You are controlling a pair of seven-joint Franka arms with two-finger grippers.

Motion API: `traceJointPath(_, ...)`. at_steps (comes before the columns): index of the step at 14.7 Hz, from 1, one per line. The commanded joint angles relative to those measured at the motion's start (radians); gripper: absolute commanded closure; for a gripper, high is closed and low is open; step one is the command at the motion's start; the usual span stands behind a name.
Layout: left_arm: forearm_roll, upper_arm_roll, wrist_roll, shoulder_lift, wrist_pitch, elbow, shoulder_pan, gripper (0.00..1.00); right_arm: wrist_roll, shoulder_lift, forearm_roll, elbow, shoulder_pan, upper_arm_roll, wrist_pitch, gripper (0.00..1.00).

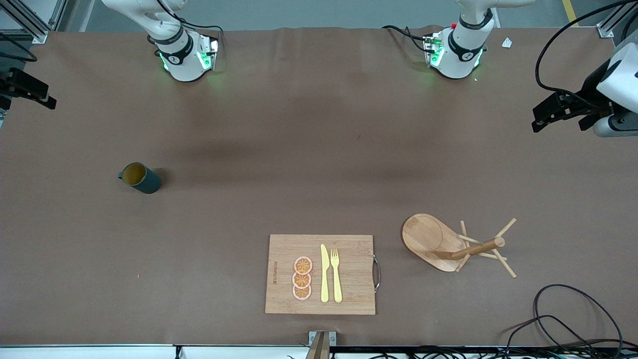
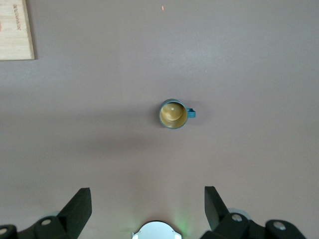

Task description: Pass cup and hang on rack

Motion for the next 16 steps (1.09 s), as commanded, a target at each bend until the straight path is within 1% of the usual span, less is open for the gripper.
traceJointPath(1,0.01,-0.002,0.018,-0.003,0.0,0.007,-0.002,0.0,0.035,-0.033,-0.001,-0.034,-0.009,0.014,0.011,0.0)
traceJointPath(12,0.018,-0.001,-0.001,0.002,0.0,0.007,-0.004,0.0,0.028,-0.025,0.0,-0.02,-0.012,0.011,0.002,0.0)
traceJointPath(14,0.018,0.001,0.001,0.002,-0.001,0.007,-0.002,0.0,0.035,-0.009,0.0,-0.022,-0.012,0.009,0.002,0.0)
traceJointPath(16,0.014,-0.001,0.002,0.002,-0.001,0.007,-0.002,0.0,0.026,0.037,0.003,-0.022,-0.009,0.009,0.006,0.0)
